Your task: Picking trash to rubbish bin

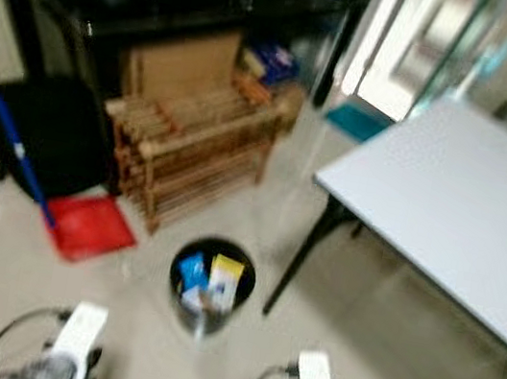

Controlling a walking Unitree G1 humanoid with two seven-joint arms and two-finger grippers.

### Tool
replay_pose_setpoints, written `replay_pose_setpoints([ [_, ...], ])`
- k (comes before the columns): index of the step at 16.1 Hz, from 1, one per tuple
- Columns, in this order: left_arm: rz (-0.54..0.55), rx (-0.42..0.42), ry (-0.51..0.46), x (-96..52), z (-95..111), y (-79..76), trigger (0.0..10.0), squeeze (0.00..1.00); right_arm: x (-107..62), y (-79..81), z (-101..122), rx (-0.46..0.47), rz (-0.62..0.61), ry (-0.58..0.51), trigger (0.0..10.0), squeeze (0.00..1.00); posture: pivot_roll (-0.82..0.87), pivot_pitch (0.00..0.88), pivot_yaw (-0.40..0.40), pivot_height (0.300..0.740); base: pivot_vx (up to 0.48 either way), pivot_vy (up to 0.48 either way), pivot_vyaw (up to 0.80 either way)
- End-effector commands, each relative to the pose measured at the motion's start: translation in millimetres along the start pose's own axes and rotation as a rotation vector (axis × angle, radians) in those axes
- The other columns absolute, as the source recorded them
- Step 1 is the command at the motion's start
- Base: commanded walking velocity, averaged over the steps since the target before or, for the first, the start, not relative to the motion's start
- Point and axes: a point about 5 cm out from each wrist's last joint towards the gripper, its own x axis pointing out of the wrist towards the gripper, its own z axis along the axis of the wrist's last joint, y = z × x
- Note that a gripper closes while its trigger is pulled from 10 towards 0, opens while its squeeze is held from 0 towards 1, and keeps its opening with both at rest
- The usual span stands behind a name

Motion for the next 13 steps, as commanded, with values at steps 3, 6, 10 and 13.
replay_pose_setpoints([
  [3,-0.023,0.007,0.004,-0.3,-1.9,-7.7,10.0,0.0,-0.9,-4.6,-0.2,0.0,-0.007,0.002,10.0,0.0,0.0,0.017,-0.082,0.74,-0.291,0.0,0.0],
  [6,-0.023,0.009,0.003,-0.2,-1.2,-7.8,10.0,0.0,-0.7,-3.6,0.1,0.002,-0.001,-0.001,10.0,0.0,0.0,0.02,-0.081,0.74,-0.287,0.0,0.0],
  [10,-0.019,-0.004,-0.004,-0.1,0.2,-8.6,10.0,0.0,-0.7,-4.0,0.5,0.005,-0.004,-0.003,10.0,0.0,0.0,0.032,-0.08,0.74,-0.069,0.0,0.0],
  [13,-0.008,-0.005,-0.002,0.1,1.1,-7.5,10.0,0.0,-0.7,-3.8,0.2,0.01,-0.006,-0.004,10.0,0.0,0.0,0.039,-0.085,0.74,0.0,0.0,0.0],
])
